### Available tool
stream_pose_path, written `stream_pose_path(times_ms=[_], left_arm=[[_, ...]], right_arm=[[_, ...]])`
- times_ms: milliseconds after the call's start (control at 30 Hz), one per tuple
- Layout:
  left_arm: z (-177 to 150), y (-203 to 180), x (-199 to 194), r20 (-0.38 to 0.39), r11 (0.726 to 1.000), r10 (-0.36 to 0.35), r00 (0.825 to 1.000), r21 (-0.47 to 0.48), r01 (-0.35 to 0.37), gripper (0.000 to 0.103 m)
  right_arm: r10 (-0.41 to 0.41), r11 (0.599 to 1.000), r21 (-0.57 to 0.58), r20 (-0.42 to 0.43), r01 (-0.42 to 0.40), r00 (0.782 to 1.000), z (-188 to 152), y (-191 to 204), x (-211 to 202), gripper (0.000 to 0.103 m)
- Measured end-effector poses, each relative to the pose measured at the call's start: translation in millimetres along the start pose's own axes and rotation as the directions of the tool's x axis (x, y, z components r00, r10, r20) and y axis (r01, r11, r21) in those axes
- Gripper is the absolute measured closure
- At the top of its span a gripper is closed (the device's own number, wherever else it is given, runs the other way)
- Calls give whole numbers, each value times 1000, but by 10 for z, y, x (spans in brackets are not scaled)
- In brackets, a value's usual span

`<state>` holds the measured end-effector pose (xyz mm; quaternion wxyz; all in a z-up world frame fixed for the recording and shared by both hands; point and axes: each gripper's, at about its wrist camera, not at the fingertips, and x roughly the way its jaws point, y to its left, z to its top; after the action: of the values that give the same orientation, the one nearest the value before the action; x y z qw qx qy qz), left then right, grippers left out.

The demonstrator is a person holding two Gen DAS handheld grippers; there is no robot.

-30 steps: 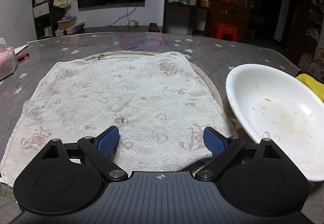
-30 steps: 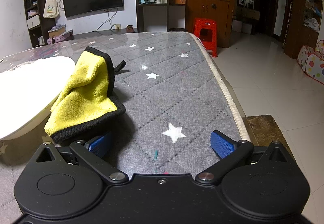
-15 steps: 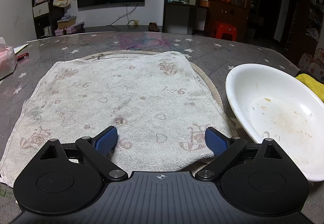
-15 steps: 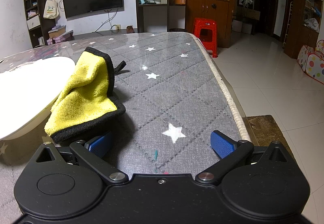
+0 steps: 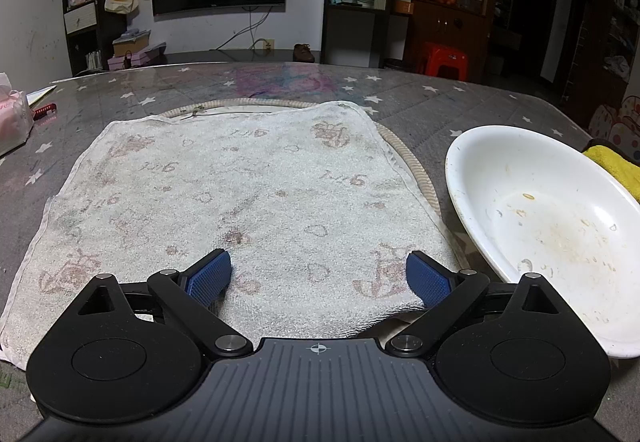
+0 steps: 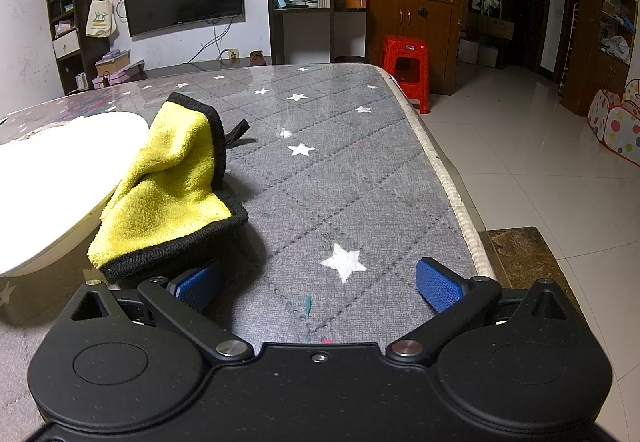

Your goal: Clean bowl

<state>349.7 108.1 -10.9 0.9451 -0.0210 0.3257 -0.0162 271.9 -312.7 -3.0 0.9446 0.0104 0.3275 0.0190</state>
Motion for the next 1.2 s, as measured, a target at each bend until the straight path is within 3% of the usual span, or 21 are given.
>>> stream_pose_path(times_ms=[1200], left_arm=[[0,16,4,-2,1000,-8,1000,-4,8,5]], right_arm=[[-1,1000,-1,-1,1,1000,-1,-23,5,0]])
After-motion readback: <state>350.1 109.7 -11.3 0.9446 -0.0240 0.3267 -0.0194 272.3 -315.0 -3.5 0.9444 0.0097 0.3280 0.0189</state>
